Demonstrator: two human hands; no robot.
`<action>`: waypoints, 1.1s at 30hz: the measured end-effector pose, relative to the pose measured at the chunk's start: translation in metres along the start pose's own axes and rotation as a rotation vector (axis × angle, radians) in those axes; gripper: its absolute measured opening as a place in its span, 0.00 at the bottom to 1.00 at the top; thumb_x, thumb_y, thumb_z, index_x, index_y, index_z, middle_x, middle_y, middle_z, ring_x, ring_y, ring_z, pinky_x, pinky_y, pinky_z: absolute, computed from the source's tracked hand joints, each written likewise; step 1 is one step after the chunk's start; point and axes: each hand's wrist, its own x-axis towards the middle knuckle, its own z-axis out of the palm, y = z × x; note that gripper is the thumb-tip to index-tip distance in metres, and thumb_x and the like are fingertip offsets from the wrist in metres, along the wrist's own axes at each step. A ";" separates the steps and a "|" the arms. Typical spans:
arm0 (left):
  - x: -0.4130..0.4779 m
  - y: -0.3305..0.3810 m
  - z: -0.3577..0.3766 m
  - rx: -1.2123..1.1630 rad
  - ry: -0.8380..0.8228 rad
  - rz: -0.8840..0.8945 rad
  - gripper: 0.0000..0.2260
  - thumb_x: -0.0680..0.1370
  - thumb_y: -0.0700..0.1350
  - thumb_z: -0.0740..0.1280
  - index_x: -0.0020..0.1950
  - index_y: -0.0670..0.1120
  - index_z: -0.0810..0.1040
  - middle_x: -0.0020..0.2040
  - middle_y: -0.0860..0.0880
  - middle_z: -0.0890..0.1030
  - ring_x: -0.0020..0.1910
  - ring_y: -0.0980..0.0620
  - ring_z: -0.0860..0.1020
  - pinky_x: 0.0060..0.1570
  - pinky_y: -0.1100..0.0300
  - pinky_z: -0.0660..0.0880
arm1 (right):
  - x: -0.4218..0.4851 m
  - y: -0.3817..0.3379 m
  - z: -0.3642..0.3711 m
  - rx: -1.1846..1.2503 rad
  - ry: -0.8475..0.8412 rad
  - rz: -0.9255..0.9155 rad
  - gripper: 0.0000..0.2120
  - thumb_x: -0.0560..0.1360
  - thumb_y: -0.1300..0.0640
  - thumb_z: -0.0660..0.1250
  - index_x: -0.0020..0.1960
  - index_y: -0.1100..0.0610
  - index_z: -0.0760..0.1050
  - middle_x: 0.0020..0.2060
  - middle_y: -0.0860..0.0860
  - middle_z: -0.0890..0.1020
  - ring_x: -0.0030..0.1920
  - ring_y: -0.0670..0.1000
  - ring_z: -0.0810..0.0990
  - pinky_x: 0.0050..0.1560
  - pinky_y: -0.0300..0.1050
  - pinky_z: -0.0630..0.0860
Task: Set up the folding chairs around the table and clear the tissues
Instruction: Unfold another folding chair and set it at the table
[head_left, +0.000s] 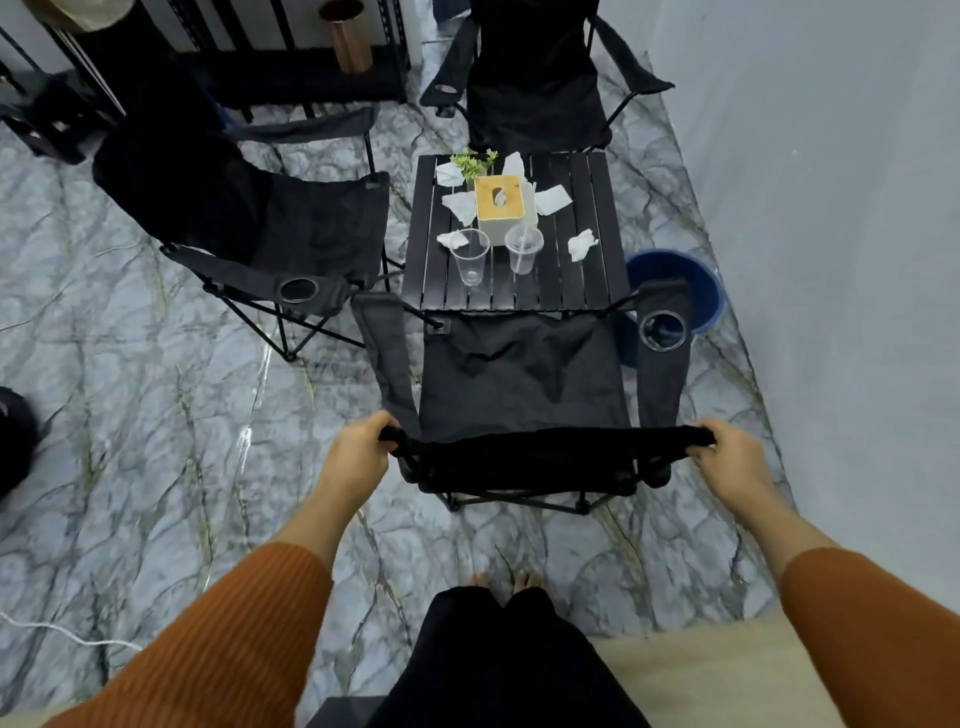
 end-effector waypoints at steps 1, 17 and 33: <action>0.000 -0.002 -0.001 0.014 -0.021 0.008 0.13 0.74 0.30 0.64 0.46 0.48 0.76 0.43 0.47 0.82 0.42 0.46 0.79 0.38 0.55 0.74 | 0.001 -0.003 -0.001 -0.046 -0.044 -0.042 0.17 0.71 0.71 0.67 0.35 0.50 0.70 0.32 0.50 0.75 0.40 0.58 0.76 0.35 0.47 0.67; -0.007 -0.001 -0.036 0.304 -0.259 0.300 0.10 0.79 0.41 0.65 0.56 0.50 0.82 0.50 0.53 0.85 0.49 0.51 0.82 0.47 0.57 0.78 | 0.008 -0.005 -0.028 -0.372 -0.367 -0.317 0.08 0.77 0.60 0.64 0.50 0.53 0.81 0.45 0.49 0.85 0.48 0.52 0.82 0.49 0.51 0.78; 0.202 0.080 0.018 0.198 -0.399 0.179 0.18 0.79 0.54 0.62 0.66 0.48 0.76 0.60 0.46 0.81 0.60 0.45 0.78 0.60 0.52 0.75 | 0.180 -0.113 0.075 -0.062 -0.466 -0.220 0.11 0.76 0.50 0.66 0.54 0.55 0.80 0.52 0.52 0.83 0.53 0.52 0.80 0.56 0.49 0.76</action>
